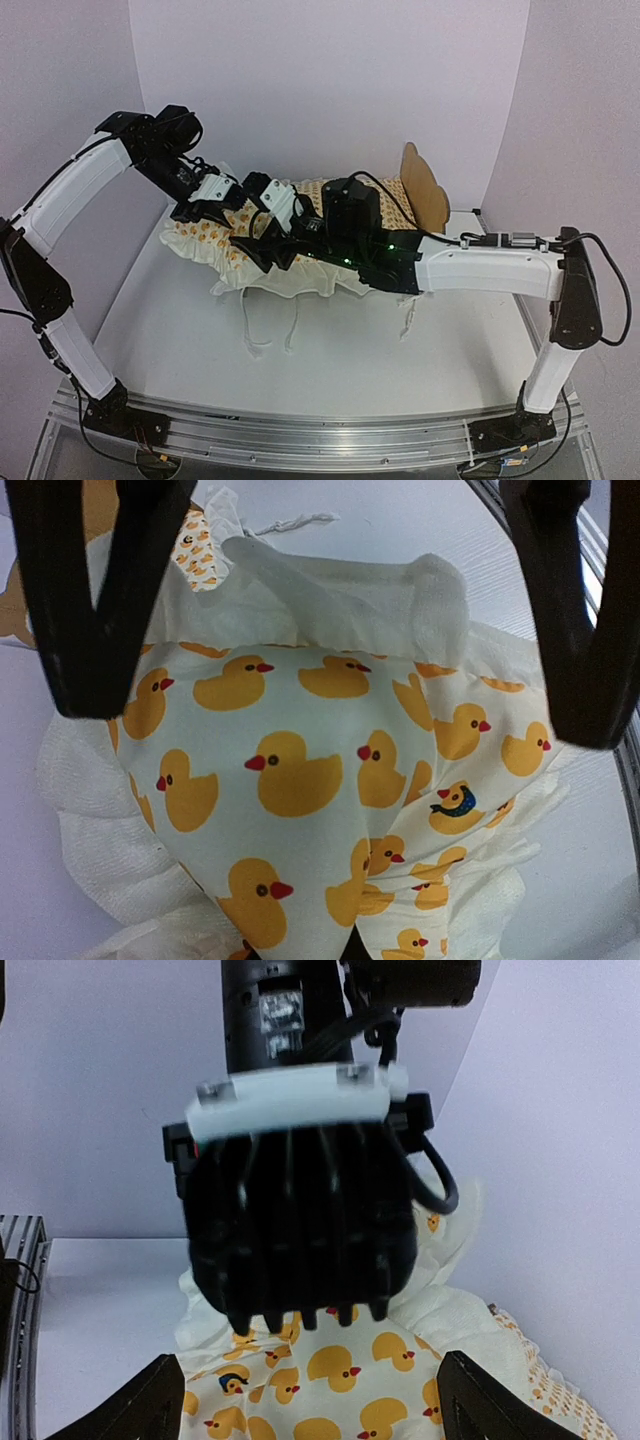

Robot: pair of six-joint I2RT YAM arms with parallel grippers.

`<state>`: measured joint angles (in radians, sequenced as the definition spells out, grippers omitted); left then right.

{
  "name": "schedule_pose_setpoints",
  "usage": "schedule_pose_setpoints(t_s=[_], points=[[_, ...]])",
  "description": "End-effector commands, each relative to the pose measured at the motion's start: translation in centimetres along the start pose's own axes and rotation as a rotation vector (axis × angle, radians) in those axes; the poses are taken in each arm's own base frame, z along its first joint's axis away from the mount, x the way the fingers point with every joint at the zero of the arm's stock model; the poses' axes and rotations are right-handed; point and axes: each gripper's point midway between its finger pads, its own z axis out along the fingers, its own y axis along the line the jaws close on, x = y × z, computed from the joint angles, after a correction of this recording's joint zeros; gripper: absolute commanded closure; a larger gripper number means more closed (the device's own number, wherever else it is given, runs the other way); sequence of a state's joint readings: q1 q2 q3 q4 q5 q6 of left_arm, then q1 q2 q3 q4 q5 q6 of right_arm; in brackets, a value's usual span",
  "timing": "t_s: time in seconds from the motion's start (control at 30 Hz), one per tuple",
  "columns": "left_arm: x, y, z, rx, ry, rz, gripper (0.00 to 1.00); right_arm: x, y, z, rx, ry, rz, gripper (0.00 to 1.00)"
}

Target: Set up the pet bed

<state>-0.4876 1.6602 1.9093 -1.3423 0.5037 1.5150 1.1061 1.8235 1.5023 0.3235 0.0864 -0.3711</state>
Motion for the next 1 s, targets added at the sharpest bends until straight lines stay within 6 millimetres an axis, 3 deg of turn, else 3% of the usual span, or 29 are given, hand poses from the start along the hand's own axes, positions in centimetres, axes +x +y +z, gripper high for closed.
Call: schedule_pose_setpoints(t_s=[0.0, 0.07, 0.1, 0.17, 0.23, 0.33, 0.4, 0.5, 0.63, 0.77, 0.83, 0.97], points=[[-2.6, 0.3, -1.4, -0.009, -0.091, 0.005, 1.0, 2.2, -0.8, 2.2, 0.079, 0.041, 0.009, 0.14], [-3.3, 0.1, -1.8, 0.0, -0.123, 0.004, 1.0, 2.8, -1.5, 2.9, 0.107, 0.051, 0.035, 0.23], [-3.6, 0.0, -1.9, 0.003, -0.135, 0.004, 1.0, 3.1, -1.7, 3.1, 0.113, 0.052, 0.047, 0.38], [-3.8, 0.0, -2.0, 0.006, -0.145, 0.003, 1.0, 3.1, -2.0, 3.3, 0.13, 0.049, 0.059, 0.81], [-4.0, -0.2, -2.0, 0.008, -0.151, 0.0, 1.0, 3.1, -2.3, 3.1, 0.144, 0.049, 0.059, 0.98], [-4.0, 0.0, -1.9, 0.002, -0.156, -0.022, 0.98, 3.0, -3.2, 2.3, 0.193, 0.058, 0.082, 1.0], [-3.5, 1.2, -1.5, -0.044, -0.142, -0.075, 0.82, 3.2, -4.1, 1.6, 0.24, 0.074, 0.114, 1.0], [-2.4, 5.5, -2.1, -0.245, -0.088, -0.165, 0.04, 3.9, -7.3, 0.0, 0.361, 0.12, 0.223, 1.0], [-3.5, 10.5, -6.8, -0.467, -0.159, -0.227, 0.0, 4.8, -13.9, -3.3, 0.559, 0.155, 0.394, 1.0], [-4.3, 13.0, -10.9, -0.599, -0.26, -0.342, 0.0, 5.8, -20.5, -7.1, 0.77, 0.149, 0.507, 1.0], [-4.1, 13.2, -11.7, -0.621, -0.285, -0.399, 0.0, 6.9, -23.2, -9.0, 0.88, 0.153, 0.54, 1.0], [-2.0, 12.3, -10.7, -0.628, -0.251, -0.482, 0.01, 10.5, -27.5, -11.9, 1.073, 0.196, 0.62, 1.0]])
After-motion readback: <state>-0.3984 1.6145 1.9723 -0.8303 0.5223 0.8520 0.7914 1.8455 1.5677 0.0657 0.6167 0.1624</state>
